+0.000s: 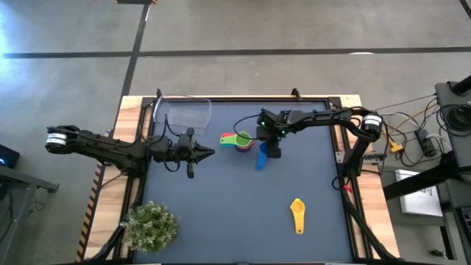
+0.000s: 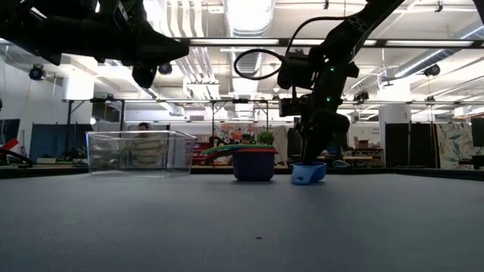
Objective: Nest measuring cups in basket
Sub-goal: Stack the blue measuring cup on top of the green measuring cup
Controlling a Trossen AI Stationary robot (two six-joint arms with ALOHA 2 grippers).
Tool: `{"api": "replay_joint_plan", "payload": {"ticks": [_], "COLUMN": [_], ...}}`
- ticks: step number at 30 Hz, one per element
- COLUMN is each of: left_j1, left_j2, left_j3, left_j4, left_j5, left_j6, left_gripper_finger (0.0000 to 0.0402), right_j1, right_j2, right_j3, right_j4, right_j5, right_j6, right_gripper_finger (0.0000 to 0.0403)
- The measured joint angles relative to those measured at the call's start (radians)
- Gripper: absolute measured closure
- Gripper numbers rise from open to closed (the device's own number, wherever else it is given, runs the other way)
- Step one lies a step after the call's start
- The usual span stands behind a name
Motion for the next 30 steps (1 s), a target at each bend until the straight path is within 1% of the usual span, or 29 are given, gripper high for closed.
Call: {"api": "replay_joint_plan", "payload": {"ticks": [4,7,10,11,16,20,24,25,27,29,30], "left_j1": [0.0,0.0,0.0,0.0,0.0,0.0,0.0,0.0,0.0,0.0,0.0], "left_j2": [0.0,0.0,0.0,0.0,0.0,0.0,0.0,0.0,0.0,0.0,0.0], "left_j3": [0.0,0.0,0.0,0.0,0.0,0.0,0.0,0.0,0.0,0.0,0.0], "left_j4": [0.0,-0.001,-0.003,-0.003,-0.004,-0.002,0.001,0.001,0.001,0.001,0.003], "left_j5": [0.0,-0.001,-0.001,-0.001,-0.001,-0.002,-0.002,-0.002,-0.002,-0.004,-0.012], "left_j6": [0.0,0.0,0.004,0.004,0.004,0.004,0.004,0.004,0.004,0.004,0.004], "left_gripper_finger": [0.0402,0.0402,0.0402,0.0402,0.0402,0.0402,0.0402,0.0402,0.0402,0.0402,0.0402], "right_j1": [0.0,0.0,0.0,0.0,0.005,0.012,0.007,0.007,0.008,0.007,0.007], "right_j2": [0.0,0.0,-0.002,-0.003,-0.016,-0.028,-0.059,-0.071,-0.089,-0.101,-0.102], "right_j3": [0.0,0.0,0.001,0.001,0.001,0.001,0.007,0.017,0.042,0.06,0.066], "right_j4": [-0.006,-0.006,-0.025,-0.038,-0.07,0.0,0.097,0.114,0.157,0.217,0.256], "right_j5": [0.0,0.0,-0.005,-0.021,-0.229,-0.266,-0.422,-0.435,-0.427,-0.364,-0.313], "right_j6": [0.007,0.061,0.132,0.14,0.13,0.213,0.284,0.3,0.328,0.38,0.419], "right_gripper_finger": [0.0357,0.0385,0.0392,0.0392,0.0394,0.0394,0.0394,0.0394,0.0394,0.0394,0.0394]}}
